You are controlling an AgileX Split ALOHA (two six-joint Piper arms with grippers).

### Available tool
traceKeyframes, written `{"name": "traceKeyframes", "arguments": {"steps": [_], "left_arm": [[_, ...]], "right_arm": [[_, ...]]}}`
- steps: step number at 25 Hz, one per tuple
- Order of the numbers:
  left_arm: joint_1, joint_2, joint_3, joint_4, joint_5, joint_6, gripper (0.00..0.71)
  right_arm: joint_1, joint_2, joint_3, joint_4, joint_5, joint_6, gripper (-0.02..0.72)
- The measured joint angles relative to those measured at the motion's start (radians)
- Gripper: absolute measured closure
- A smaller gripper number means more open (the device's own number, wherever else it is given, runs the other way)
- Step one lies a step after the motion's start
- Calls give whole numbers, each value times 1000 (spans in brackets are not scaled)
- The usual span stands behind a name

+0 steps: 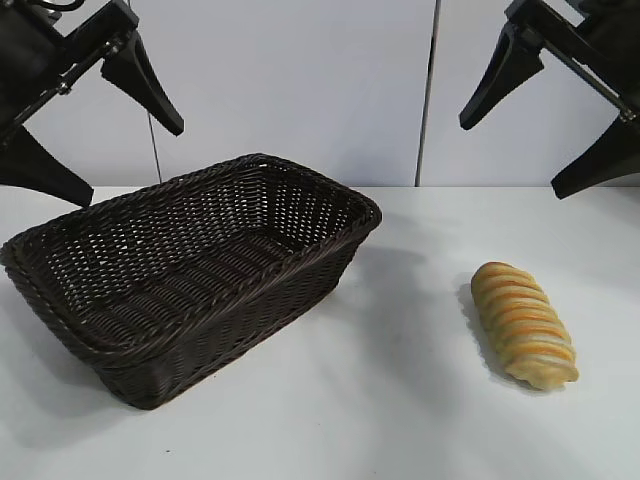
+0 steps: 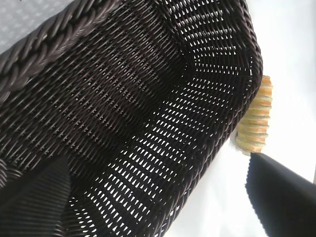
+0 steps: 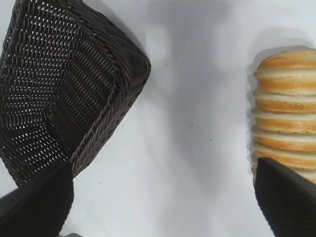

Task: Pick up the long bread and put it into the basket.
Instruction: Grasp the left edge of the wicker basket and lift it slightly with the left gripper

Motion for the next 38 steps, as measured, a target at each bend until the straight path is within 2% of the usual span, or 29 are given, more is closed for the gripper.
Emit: {"name": "traceKeyframes", "arguments": {"steps": [5, 8, 13, 17, 27, 29, 33, 36, 38], "left_arm": [[2, -94, 60, 299, 7, -243, 14], [3, -118, 144, 363, -9, -299, 14], [3, -87, 251, 330, -117, -296, 14], [3, -44, 259, 274, -181, -273, 14], [3, 84, 259, 195, -220, -260, 19], [3, 97, 259, 161, -225, -245, 65], [3, 115, 260, 123, -236, -232, 217], [3, 120, 260, 117, -236, -231, 286], [3, 121, 260, 116, -237, -231, 372]], "right_arm": [[0, 0, 0, -1, 0, 0, 9], [0, 0, 0, -1, 0, 0, 9], [0, 0, 0, -1, 0, 0, 9], [0, 0, 0, -1, 0, 0, 9], [0, 0, 0, -1, 0, 0, 9], [0, 0, 0, -2, 0, 0, 9], [0, 0, 0, -2, -1, 0, 9], [0, 0, 0, -2, -1, 0, 9], [0, 0, 0, -2, -1, 0, 9]]}}
